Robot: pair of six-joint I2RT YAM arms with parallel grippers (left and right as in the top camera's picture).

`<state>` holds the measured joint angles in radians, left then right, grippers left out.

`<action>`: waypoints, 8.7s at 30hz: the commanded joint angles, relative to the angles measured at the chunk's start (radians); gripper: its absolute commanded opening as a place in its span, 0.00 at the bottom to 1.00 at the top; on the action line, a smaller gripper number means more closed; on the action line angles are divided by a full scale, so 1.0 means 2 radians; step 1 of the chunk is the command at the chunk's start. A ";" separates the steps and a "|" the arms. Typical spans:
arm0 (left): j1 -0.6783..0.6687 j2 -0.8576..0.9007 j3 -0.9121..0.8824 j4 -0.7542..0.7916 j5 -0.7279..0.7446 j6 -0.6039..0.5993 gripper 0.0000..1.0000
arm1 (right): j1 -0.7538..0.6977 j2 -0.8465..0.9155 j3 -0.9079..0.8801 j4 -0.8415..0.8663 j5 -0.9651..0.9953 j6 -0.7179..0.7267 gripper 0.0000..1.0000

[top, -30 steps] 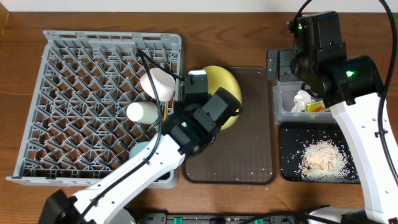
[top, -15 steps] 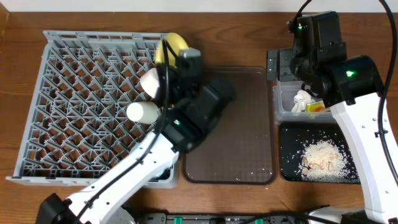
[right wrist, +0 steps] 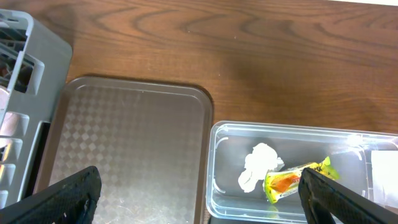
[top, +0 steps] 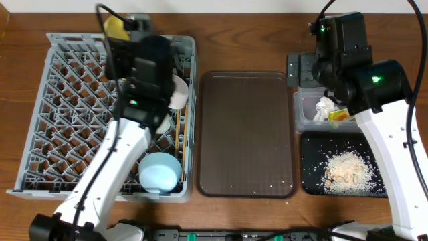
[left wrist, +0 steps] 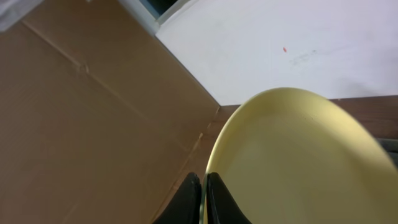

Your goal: Sort waste into correct bins and load items into the dishwasher

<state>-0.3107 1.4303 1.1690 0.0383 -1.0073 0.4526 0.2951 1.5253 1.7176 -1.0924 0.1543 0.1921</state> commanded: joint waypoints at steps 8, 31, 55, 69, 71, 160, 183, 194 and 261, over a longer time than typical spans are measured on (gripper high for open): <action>0.068 0.073 0.002 0.091 0.137 0.135 0.08 | -0.003 -0.001 0.001 0.000 0.005 -0.007 0.99; 0.065 0.152 0.002 0.131 0.131 0.166 0.51 | -0.003 -0.001 0.001 0.000 0.005 -0.007 0.99; 0.064 -0.086 0.002 -0.221 0.439 -0.304 0.87 | -0.003 -0.001 0.001 0.000 0.005 -0.007 0.99; 0.064 -0.088 0.002 -0.240 0.438 -0.304 0.96 | -0.003 -0.001 0.001 0.000 0.005 -0.007 0.99; 0.064 -0.088 0.002 -0.245 0.438 -0.304 0.96 | -0.003 -0.001 0.001 0.000 0.005 -0.007 0.99; 0.064 -0.088 0.002 -0.259 0.438 -0.304 0.97 | -0.121 -0.760 -0.856 0.509 -0.092 -0.059 0.99; 0.064 -0.086 0.002 -0.267 0.438 -0.304 0.97 | -0.121 -0.760 -0.856 0.509 -0.092 -0.059 0.99; 0.066 -0.261 -0.022 -0.356 0.438 -0.304 0.97 | -0.121 -0.760 -0.856 0.509 -0.092 -0.059 0.99; 0.121 -0.714 -0.583 -0.014 0.507 -0.240 0.97 | -0.121 -0.760 -0.856 0.509 -0.092 -0.059 0.99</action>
<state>-0.0639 0.0105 0.0135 0.0040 0.0227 -0.0257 0.0673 0.0113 0.0067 -0.0696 -0.0299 0.0860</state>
